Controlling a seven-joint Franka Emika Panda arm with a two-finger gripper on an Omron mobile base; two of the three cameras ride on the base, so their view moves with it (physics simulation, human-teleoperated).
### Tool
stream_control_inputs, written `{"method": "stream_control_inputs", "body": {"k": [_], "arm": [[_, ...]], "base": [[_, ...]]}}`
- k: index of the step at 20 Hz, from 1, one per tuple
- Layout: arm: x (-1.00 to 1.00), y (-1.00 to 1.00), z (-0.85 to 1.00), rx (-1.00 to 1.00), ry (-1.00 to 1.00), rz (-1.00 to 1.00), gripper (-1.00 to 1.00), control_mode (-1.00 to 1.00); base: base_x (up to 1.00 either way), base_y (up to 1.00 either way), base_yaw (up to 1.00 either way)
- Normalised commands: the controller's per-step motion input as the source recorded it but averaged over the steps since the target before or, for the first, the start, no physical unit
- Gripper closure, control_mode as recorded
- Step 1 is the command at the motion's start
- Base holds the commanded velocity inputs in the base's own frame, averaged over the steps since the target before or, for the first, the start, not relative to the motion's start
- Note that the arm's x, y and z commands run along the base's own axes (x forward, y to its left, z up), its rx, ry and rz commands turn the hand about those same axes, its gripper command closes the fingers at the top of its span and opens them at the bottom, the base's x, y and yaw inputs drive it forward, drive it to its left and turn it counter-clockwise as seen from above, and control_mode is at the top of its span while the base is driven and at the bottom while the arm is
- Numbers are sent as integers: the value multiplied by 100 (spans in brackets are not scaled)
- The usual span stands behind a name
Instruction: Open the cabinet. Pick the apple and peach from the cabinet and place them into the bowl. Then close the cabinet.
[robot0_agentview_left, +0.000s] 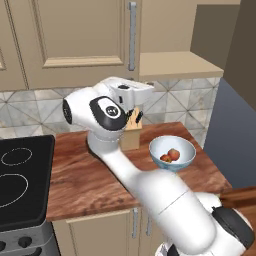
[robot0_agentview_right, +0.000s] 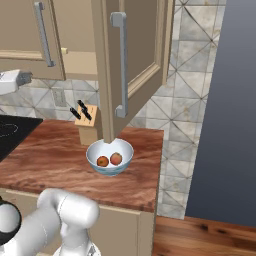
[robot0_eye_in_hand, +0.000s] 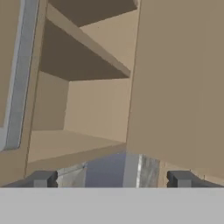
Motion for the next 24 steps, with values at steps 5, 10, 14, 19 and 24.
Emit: {"method": "stream_control_inputs", "body": {"k": [5,10,14,19,24], "arm": [[-100,-53,0,19,-6,17,-100,-100],[-100,-93,10,33,-3,19,-100,-100],[-100,-95,15,34,-2,19,-100,-100],[-100,-76,12,24,-2,17,-100,-100],[-100,-60,0,13,-2,19,-100,-100]], "base": [[0,0,0],[0,0,0],[0,0,0],[0,0,0],[0,0,0]]}}
